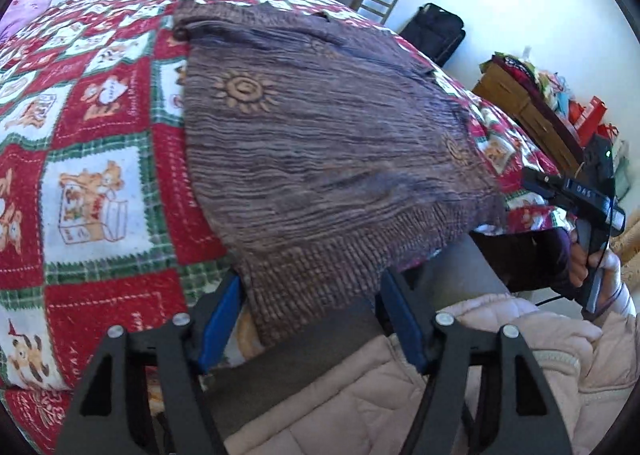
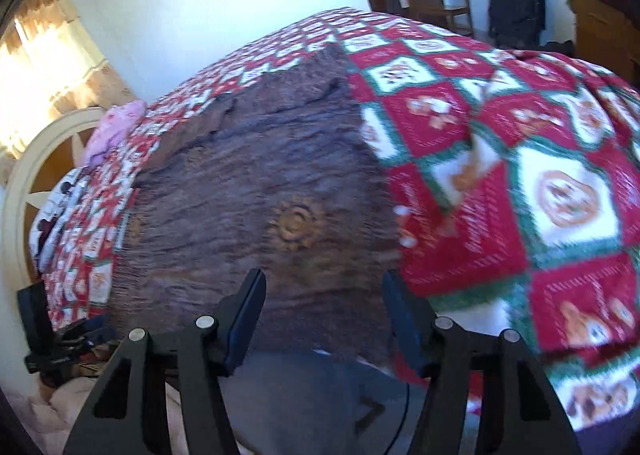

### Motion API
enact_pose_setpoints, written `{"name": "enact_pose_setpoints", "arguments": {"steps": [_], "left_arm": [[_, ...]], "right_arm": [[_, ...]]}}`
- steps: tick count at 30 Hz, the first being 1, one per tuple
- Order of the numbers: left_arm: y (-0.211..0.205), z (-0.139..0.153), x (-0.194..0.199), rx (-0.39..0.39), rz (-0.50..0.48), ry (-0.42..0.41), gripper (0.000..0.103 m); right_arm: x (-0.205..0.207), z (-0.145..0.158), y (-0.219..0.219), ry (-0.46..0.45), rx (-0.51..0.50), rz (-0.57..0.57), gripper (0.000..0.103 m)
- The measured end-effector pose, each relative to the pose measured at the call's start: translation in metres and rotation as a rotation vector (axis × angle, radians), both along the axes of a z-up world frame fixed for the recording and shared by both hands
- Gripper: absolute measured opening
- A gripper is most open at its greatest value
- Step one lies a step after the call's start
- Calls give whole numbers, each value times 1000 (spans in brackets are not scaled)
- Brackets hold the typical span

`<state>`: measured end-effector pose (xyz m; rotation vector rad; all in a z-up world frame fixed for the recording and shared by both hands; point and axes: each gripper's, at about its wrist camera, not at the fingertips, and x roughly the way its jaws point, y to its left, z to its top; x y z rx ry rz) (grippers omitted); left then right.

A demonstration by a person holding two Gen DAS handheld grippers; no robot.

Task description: Fold small clothes

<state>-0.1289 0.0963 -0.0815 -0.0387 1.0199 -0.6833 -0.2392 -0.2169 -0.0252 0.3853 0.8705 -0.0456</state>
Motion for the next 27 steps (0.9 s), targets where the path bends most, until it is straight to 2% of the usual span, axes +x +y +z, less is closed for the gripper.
{"name": "enact_pose_setpoints", "arguments": {"steps": [5,10,13,15,18,19,20,21,23,27], "left_arm": [[1,-1,3,-13,14,11,55],[4,-2,2,-14,31,15,40],[7,-3,3,-19,45,25,29],[8,-3,3,-22,45,29,29],[7,-3,3,-13,41,27,29],[6,-3,3,-12,39,24,29],[5,-3,2,-10,36,21,28],[3,-4,3,-12,24,28,8],[0,-5,2,-1,15,30,6],[0,0,3,-2,20,9,6]], "right_arm": [[-6,-11,0,17,9,-3,62],[1,-24,4,63,-61,-22,62],[7,-34,3,84,-31,-39,62],[10,-41,4,95,10,-30,62],[14,-50,9,109,15,-14,62],[14,-51,11,98,17,-2,57],[14,-51,13,96,14,18,32],[15,-51,15,103,16,32,24],[14,-49,16,106,20,41,13],[9,-33,5,68,119,52,10]]}}
